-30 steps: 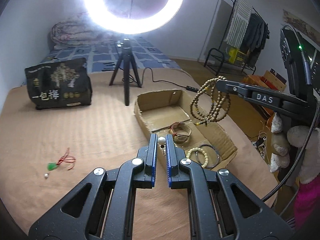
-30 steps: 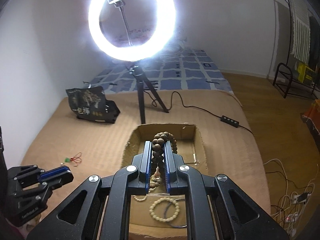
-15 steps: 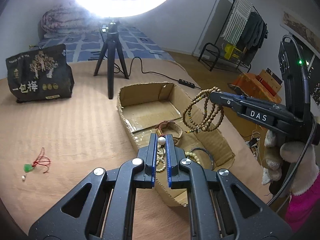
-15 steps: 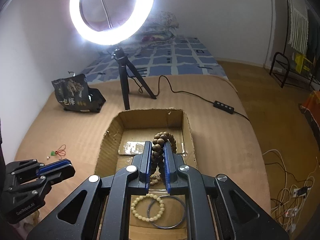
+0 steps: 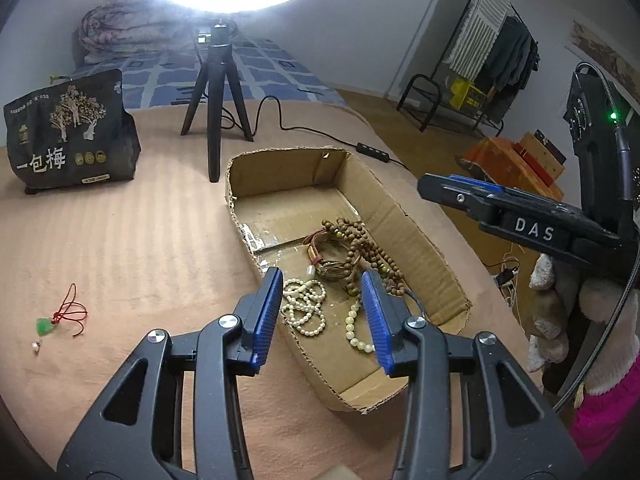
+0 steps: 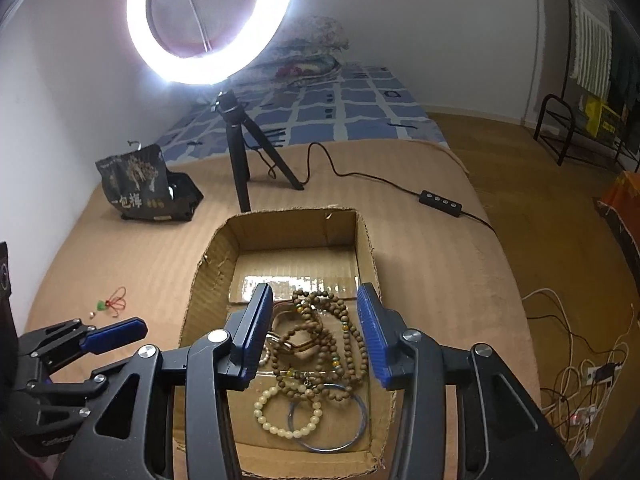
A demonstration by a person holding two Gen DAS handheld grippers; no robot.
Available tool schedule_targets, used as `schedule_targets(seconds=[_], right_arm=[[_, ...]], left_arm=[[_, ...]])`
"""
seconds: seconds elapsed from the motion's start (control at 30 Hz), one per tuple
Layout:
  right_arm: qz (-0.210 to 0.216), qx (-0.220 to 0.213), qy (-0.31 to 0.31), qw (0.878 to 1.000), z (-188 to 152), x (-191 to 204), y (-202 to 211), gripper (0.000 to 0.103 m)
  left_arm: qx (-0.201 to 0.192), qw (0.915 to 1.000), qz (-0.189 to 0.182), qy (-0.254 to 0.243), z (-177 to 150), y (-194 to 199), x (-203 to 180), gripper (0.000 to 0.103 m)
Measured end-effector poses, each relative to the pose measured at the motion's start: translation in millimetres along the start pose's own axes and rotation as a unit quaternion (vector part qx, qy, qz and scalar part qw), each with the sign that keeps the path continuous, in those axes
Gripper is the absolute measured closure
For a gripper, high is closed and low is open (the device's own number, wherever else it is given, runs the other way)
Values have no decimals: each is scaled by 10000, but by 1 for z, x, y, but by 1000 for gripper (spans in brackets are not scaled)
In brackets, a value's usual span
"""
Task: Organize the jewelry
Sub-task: 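Carry the earring and bead necklace over the cardboard box and open both tools, then move both tools back toward the green jade pendant on the bed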
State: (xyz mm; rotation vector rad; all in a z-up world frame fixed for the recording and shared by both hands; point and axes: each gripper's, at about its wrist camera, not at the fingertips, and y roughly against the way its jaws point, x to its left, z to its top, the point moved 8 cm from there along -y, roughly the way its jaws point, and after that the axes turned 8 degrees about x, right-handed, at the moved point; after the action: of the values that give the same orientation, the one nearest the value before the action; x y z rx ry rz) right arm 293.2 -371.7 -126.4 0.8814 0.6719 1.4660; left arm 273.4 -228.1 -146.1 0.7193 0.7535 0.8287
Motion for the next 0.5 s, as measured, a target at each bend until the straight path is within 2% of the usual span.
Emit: schedule_targets(seconds=[0.37, 0.5], right_arm=[[-14, -93, -6, 10000, 3, 9, 15, 60], [-21, -155, -43, 9999, 5, 14, 21, 55]], left_arm=[[-105, 9998, 143, -95, -5, 18, 6, 62], [-150, 9996, 239, -85, -8, 29, 15, 62]])
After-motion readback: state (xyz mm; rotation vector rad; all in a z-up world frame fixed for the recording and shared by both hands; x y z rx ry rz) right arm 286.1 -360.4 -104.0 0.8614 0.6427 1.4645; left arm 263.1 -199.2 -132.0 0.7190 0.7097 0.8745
